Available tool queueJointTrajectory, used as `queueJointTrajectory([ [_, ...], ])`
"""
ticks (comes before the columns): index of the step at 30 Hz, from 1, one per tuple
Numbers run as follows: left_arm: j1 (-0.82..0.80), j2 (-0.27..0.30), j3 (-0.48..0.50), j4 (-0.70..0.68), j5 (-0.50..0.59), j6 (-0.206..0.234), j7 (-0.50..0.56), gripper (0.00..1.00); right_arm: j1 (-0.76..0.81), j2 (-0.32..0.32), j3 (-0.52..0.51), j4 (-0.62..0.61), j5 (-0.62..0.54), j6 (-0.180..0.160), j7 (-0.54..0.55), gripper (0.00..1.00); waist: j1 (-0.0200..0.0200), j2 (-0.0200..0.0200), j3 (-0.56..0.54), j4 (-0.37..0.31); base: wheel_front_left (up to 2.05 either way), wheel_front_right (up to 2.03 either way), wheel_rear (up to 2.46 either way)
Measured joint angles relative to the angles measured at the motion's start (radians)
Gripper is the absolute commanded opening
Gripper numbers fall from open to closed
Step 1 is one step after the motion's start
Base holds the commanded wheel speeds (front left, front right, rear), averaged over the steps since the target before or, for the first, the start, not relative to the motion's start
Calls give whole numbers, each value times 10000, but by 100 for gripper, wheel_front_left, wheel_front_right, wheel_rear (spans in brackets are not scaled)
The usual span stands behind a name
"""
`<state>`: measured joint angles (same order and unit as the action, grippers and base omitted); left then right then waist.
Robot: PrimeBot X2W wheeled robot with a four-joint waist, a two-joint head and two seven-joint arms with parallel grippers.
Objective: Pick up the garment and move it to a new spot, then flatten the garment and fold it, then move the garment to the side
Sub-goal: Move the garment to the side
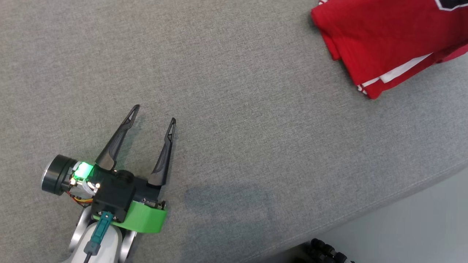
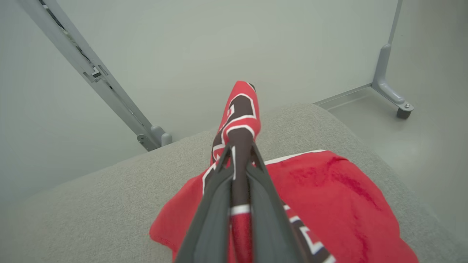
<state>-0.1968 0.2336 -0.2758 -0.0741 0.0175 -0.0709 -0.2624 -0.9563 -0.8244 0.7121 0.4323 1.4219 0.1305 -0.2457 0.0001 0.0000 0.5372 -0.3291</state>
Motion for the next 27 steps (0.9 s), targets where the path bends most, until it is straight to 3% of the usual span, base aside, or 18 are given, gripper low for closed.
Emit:
queueJointTrajectory([
  [9, -280, 201, -146, -90, -2, -13, 0, 100, -100, -506, -313, 1051, 151, 2, -27, 0, 0, 0, 515, 259, 0, 0, 0],
  [11, -343, 282, -173, -123, -2, -12, 0, 100, -125, -468, -303, 1910, 161, 2, -10, 29, 0, 0, 632, 398, 0, 0, 0],
  [12, -371, 295, -186, -142, -4, -8, -2, 100, -144, -397, -272, 2265, 119, 2, 21, 56, 0, 0, 663, 441, 0, 0, 0],
  [13, -396, 305, -196, -151, -6, -8, -2, 100, -191, -293, -236, 2650, 2, 2, 19, 100, 0, 0, 689, 482, 0, 0, 0],
  [21, -613, 171, -431, -159, -79, 94, -2, 100, -1457, 949, -207, 6385, -1758, 2, -127, 100, 0, 1, 656, 806, 0, 0, 0],
  [24, -625, 52, -447, -119, -159, 190, 0, 100, -1965, 1195, -805, 6249, -2872, 2, -142, 100, 0, 0, 495, 904, 0, 0, 0],
  [27, -607, -132, -451, -21, -286, 288, -2, 100, -1715, 1490, -1889, 5292, -3927, 4, -159, 100, 0, 0, 247, 1009, 0, 0, 0],
])
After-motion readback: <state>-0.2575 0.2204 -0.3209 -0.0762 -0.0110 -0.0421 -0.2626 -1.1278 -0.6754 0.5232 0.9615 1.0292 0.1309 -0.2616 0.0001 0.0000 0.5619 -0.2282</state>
